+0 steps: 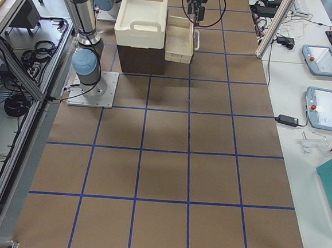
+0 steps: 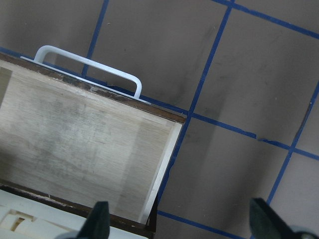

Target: Place scissors in drawer with both arms

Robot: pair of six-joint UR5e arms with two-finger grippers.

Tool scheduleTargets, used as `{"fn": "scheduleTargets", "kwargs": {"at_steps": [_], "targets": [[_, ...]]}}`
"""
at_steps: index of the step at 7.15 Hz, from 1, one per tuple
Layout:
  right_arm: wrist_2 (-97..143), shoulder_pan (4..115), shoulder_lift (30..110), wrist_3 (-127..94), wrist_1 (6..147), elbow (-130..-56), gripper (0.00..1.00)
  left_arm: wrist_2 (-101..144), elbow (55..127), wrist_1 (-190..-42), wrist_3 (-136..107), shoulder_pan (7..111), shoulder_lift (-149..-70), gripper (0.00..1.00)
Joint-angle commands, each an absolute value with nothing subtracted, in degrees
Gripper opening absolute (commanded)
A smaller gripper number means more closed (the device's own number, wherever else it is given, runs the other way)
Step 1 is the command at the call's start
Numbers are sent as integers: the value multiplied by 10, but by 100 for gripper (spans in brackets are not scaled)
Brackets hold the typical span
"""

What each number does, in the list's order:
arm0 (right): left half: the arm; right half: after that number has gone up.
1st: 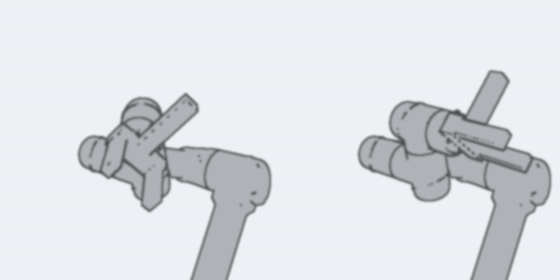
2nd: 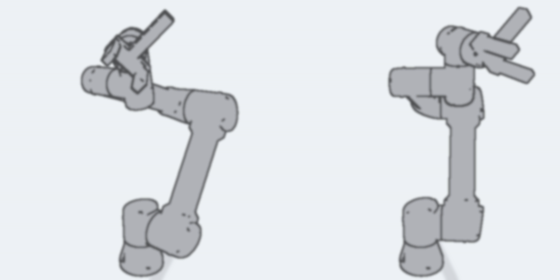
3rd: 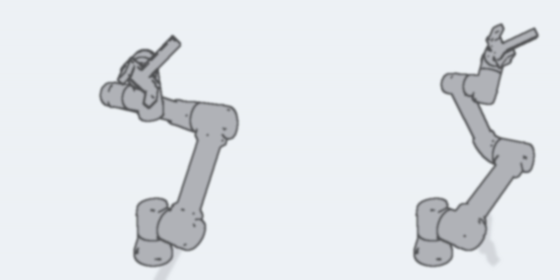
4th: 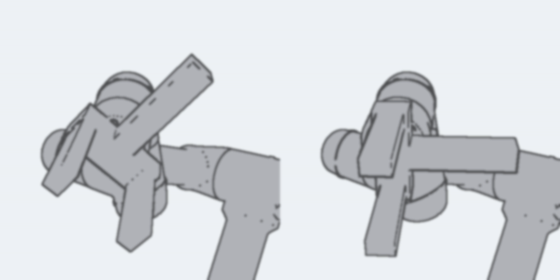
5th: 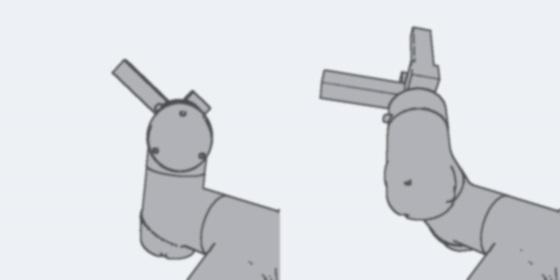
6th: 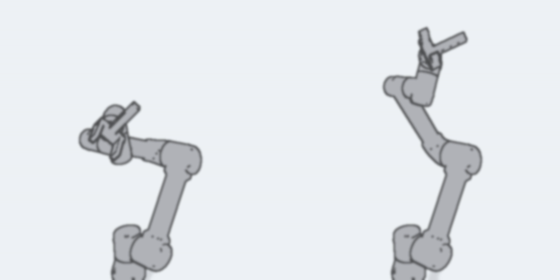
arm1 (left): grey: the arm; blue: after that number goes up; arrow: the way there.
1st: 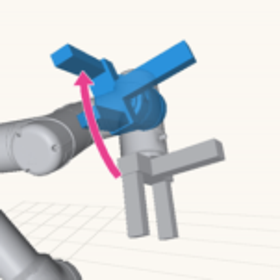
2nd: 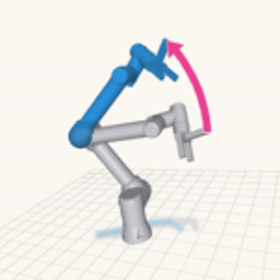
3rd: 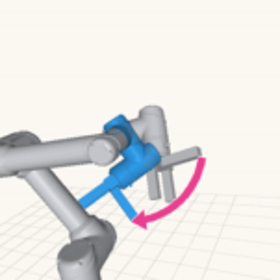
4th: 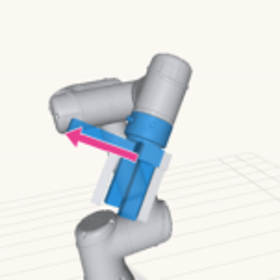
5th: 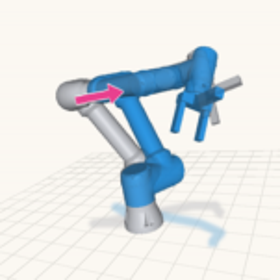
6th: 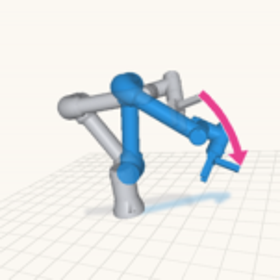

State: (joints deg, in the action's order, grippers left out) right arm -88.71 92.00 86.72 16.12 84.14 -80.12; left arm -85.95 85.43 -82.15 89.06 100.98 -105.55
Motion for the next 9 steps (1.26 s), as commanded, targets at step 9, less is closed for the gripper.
{"fn": "scheduleTargets", "kwargs": {"at_steps": [9], "targets": [[-889,908,877,46,838,-809,100,-841,890,-789,817,1124,-1071,0]]}}
